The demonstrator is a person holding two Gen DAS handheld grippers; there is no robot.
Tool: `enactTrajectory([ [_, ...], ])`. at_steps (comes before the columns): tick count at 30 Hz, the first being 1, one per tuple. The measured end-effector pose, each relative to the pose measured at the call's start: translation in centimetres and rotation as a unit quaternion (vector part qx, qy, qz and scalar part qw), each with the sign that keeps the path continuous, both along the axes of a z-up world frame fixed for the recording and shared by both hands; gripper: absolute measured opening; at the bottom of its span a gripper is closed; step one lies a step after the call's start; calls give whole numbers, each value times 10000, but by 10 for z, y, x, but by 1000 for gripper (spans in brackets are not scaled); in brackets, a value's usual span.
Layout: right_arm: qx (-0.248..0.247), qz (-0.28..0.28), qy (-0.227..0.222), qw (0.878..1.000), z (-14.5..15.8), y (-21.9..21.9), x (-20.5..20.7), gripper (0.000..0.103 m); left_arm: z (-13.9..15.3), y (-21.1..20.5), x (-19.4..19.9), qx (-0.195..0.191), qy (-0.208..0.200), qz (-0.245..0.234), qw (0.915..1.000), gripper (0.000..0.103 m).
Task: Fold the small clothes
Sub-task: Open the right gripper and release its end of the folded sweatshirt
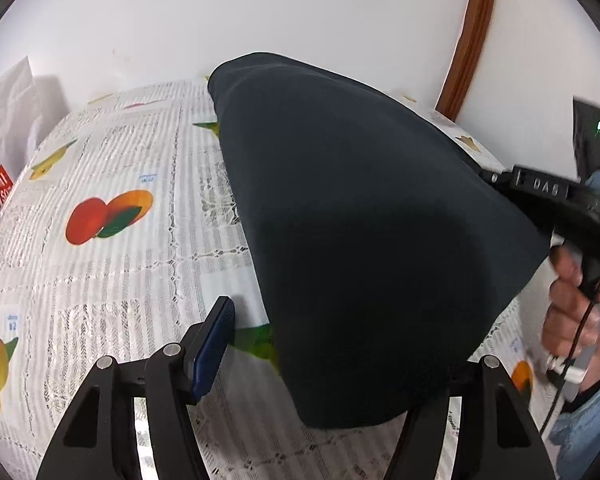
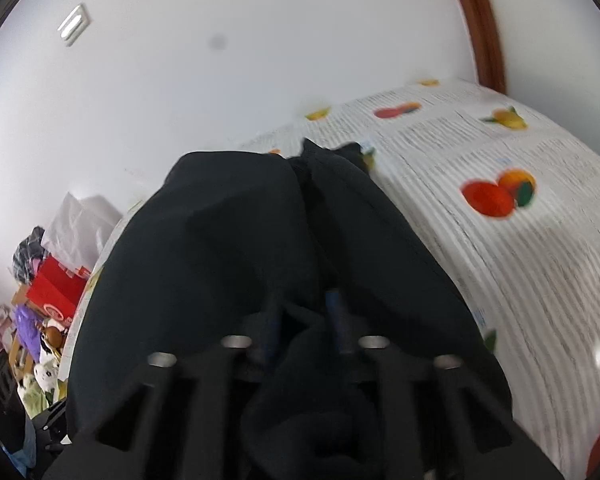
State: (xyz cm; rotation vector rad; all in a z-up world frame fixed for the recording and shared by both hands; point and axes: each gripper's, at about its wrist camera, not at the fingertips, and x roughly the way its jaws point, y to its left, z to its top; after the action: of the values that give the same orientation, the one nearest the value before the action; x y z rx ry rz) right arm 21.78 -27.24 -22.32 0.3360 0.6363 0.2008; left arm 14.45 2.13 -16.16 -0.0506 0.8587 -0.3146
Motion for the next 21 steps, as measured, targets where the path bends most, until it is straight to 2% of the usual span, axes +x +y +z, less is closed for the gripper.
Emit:
enactTrajectory([
  [3,-261,59,-625,9977,18,-4,-8,8,-3,-4,5,60,9,56,10000,65],
  [5,14,-24,-1058,9944,29,-25,-21,7,-3,-6,6,102,-5,67,9999,66],
  [7,274,-286,-1238,9915,31,-44,-31,7,-4,-5,6,126,-9,72,9999,66],
  [12,-112,-441,-470,9979,-3,-50,-15,7,-5,-7,9,121,-1,72,9999,66],
  [21,-1036,-504,-326,9928,-4,-55,-38,17,1,0,0,127,86,18,9999,66],
])
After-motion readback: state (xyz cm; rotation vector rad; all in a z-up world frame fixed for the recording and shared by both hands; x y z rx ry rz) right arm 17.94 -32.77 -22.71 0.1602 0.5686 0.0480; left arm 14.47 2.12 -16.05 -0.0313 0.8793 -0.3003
